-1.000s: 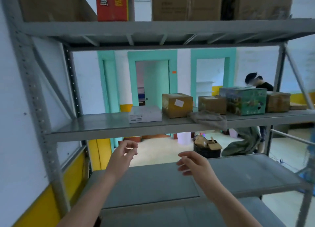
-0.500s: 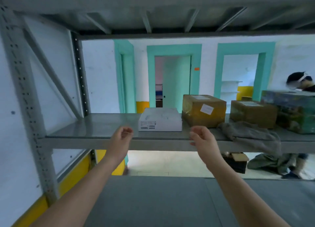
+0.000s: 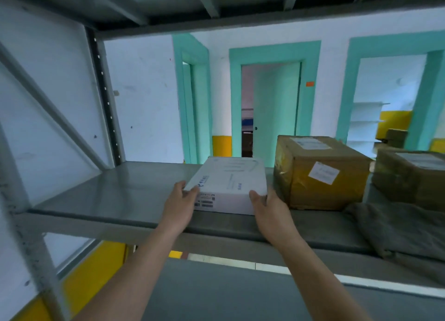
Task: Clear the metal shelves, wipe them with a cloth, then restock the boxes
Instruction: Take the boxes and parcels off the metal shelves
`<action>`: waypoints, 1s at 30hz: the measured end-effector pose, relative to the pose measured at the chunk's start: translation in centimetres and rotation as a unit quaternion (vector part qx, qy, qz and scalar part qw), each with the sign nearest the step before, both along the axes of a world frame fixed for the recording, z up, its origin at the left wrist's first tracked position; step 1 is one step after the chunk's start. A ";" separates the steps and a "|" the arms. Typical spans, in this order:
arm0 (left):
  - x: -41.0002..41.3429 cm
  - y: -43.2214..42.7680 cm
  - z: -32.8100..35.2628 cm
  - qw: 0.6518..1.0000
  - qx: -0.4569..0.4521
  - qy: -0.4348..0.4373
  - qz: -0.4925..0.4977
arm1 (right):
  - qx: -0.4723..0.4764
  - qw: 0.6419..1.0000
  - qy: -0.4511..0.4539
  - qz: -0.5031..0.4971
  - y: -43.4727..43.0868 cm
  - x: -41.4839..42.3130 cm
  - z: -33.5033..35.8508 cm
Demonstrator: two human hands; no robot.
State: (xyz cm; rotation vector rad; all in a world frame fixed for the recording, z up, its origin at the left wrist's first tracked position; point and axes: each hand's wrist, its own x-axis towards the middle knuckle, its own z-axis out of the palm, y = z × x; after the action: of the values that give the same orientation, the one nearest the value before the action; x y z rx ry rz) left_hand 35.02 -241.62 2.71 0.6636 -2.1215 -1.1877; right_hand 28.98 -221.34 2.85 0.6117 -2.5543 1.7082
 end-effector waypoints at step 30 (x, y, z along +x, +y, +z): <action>19.7 3.5 -8.5 0.914 0.281 0.266 -0.123 | -0.238 0.940 -0.025 -0.243 -0.2 21.9 -5.7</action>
State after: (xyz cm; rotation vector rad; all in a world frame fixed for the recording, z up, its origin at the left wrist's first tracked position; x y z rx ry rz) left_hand 54.74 -238.08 -5.75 0.2497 -1.4287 -1.9017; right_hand 50.85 -221.51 -2.81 -0.0840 -1.9525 2.0269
